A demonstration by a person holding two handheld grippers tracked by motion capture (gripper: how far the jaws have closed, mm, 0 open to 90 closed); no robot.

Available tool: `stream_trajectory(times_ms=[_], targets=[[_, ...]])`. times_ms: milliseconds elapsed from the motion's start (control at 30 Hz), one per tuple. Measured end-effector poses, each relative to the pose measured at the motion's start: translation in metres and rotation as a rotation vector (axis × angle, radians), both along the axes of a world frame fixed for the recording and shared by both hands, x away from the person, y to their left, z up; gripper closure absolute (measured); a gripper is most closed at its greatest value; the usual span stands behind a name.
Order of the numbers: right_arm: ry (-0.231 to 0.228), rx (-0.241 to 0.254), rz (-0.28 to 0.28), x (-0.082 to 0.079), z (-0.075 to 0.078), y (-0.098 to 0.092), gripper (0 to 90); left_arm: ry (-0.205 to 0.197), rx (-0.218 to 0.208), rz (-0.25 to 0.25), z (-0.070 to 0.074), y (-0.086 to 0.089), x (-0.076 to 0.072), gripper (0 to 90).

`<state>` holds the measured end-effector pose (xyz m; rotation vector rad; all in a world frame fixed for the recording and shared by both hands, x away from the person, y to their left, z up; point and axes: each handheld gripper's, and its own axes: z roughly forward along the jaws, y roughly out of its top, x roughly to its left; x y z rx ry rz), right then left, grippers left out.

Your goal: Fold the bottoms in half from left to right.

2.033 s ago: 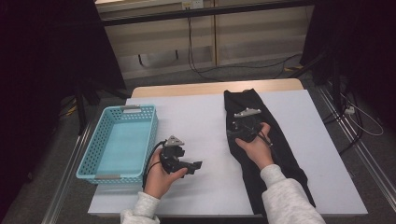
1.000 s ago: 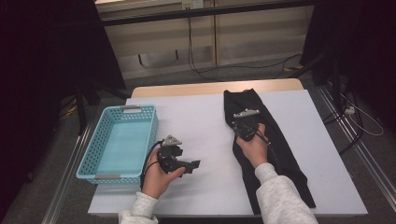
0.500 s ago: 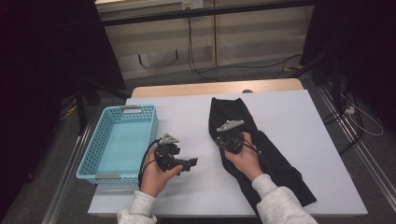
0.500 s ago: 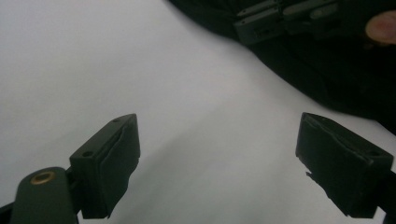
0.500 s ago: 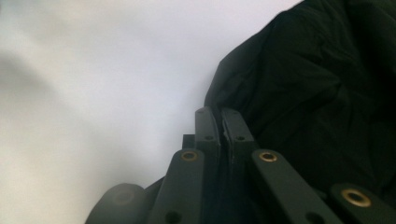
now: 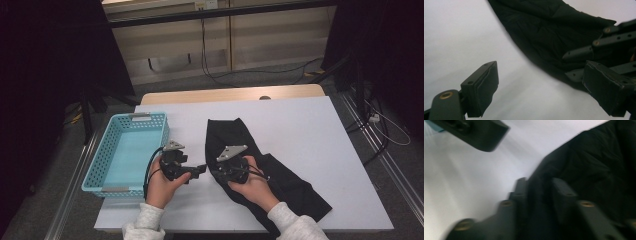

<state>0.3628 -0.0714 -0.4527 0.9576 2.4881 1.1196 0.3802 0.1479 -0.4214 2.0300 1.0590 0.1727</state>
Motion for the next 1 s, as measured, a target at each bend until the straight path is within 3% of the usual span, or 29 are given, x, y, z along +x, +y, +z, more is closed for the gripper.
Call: stream_trajectory(times_ms=[133,233,300,467,600,667,733,1000], targets=[[-0.001,0.018,-0.034,0.004,0.009,-0.018,39.1,0.000,-0.010,0.000,0.003,0.002,0.003,13.5],[0.008,0.082,-0.082,0.007,0.018,-0.035,32.5,0.005,-0.013,-0.004,0.003,0.000,0.007,13.4],[-0.007,0.074,-0.116,0.007,0.025,-0.047,28.9,0.007,-0.009,-0.008,0.002,-0.002,0.009,13.4],[-0.028,0.084,-0.189,0.000,0.033,-0.079,28.4,0.014,-0.011,-0.012,0.000,-0.006,0.016,13.8],[-0.029,0.064,-0.237,-0.016,0.022,-0.103,27.5,0.017,-0.005,-0.010,-0.001,-0.010,0.022,14.3],[-0.017,0.031,-0.248,-0.019,0.018,-0.111,27.0,0.017,-0.003,-0.007,-0.002,-0.012,0.024,14.3],[-0.014,0.045,-0.275,-0.023,0.018,-0.120,26.7,0.015,-0.007,-0.010,-0.002,-0.015,0.027,14.8],[-0.014,0.011,-0.330,-0.040,0.014,-0.147,26.3,0.035,-0.009,-0.013,-0.010,-0.026,0.042,16.2]])
